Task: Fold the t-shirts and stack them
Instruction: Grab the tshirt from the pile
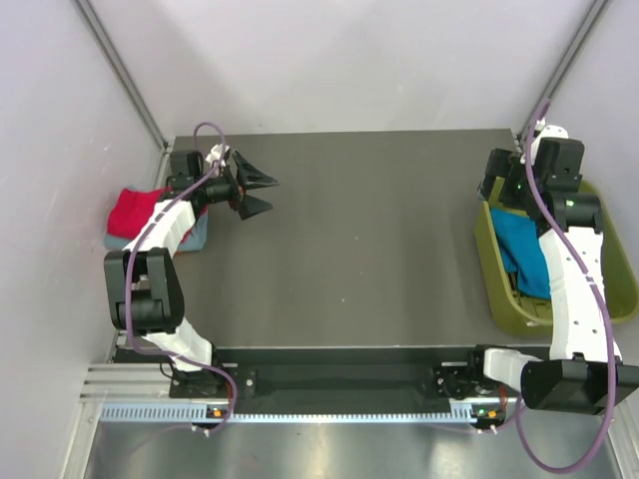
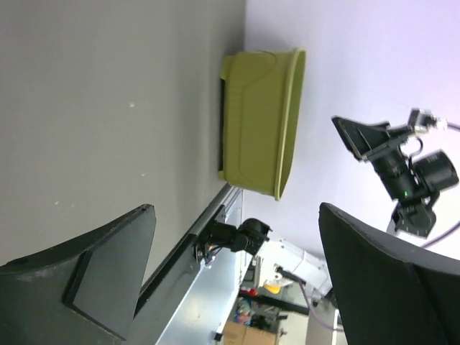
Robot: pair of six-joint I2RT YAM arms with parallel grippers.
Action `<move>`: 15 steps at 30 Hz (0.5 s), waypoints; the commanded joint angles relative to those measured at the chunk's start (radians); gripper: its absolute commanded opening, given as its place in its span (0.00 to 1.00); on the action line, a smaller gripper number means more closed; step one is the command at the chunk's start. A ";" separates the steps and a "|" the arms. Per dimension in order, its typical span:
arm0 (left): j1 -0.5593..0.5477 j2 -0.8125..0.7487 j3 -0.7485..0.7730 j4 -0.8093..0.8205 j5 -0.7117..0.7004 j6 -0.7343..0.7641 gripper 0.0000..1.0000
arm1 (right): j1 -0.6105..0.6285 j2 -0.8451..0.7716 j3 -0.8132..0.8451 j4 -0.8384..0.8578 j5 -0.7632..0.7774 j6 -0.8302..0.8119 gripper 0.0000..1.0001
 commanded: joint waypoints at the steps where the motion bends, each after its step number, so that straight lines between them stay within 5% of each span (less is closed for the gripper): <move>1: -0.005 -0.037 0.030 0.145 0.076 -0.079 0.99 | -0.014 -0.028 0.023 0.057 0.034 -0.015 1.00; 9: 0.039 -0.004 -0.117 0.469 0.088 -0.379 0.99 | -0.204 0.092 0.149 0.048 0.059 -0.088 1.00; 15: 0.053 0.008 -0.019 0.085 -0.025 -0.035 0.99 | -0.415 0.218 0.141 -0.052 -0.090 -0.070 1.00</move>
